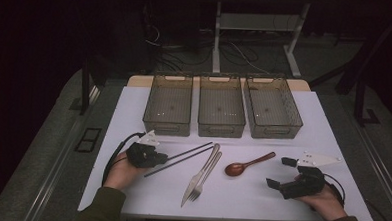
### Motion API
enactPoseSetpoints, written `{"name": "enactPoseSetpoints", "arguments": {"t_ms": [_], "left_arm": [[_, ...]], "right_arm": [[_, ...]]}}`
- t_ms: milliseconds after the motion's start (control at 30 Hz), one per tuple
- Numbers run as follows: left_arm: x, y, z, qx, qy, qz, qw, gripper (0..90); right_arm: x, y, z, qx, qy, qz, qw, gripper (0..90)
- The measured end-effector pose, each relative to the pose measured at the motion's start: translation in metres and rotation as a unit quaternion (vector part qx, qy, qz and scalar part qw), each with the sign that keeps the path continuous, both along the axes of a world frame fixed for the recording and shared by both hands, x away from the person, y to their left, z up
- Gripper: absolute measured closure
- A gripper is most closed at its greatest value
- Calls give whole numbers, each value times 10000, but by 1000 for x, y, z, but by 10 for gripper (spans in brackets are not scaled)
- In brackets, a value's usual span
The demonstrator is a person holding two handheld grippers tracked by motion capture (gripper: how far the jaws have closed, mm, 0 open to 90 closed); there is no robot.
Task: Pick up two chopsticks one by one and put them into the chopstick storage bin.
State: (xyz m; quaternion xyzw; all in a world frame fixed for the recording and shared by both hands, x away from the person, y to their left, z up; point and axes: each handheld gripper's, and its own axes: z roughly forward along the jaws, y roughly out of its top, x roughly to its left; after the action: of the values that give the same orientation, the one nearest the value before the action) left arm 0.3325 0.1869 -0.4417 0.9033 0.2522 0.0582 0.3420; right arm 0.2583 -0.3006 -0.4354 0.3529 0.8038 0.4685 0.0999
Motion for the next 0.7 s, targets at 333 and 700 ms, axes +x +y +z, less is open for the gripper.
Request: {"name": "enactPoseSetpoints", "arguments": {"t_ms": [333,700], "left_arm": [[-1,5,-4,-153,-118,-91,9998,846],[-2,3,-2,-47,-230,-147,9996,849]], "right_arm": [[0,0,0,5,1,-7,10000,2],[0,0,-2,-1,-6,-7,10000,2]]}}
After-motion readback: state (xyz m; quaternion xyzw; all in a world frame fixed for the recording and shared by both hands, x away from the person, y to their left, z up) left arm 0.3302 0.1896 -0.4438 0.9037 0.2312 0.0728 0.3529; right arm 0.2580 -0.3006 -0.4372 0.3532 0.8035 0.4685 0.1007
